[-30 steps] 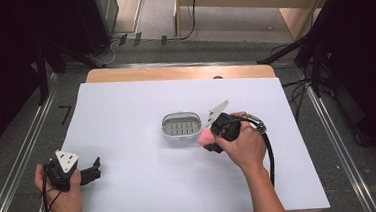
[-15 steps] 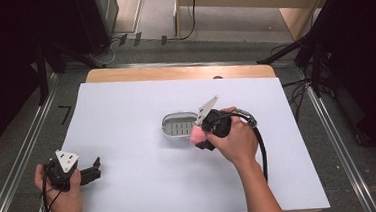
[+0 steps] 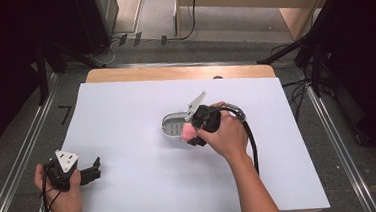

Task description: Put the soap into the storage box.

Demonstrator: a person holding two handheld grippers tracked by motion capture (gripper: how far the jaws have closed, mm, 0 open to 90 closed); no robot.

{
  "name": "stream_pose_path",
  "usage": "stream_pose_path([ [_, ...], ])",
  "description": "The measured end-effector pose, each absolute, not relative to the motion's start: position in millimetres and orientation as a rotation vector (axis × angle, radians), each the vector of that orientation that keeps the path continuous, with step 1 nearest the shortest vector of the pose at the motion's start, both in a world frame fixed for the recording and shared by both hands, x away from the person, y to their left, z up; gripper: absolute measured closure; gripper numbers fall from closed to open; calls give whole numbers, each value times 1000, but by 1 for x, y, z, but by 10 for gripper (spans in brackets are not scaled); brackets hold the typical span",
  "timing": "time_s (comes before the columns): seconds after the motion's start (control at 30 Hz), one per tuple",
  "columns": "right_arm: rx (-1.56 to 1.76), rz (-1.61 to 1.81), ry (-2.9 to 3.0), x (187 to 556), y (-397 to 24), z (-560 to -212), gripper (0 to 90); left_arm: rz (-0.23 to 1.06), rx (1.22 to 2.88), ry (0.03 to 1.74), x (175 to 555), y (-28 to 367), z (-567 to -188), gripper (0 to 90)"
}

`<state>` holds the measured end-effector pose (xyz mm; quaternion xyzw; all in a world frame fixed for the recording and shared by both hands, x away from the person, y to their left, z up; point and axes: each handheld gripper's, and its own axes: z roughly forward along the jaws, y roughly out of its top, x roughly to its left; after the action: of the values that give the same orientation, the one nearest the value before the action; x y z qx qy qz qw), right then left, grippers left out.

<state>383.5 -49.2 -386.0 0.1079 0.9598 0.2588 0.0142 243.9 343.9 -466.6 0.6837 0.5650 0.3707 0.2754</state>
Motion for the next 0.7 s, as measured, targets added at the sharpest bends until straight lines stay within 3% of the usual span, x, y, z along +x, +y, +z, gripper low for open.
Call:
stream_pose_path([
  [0.7, 272, 794, 3032, 415, -24, -388, 388, 995, 1838, 1518, 244, 344, -466, 0],
])
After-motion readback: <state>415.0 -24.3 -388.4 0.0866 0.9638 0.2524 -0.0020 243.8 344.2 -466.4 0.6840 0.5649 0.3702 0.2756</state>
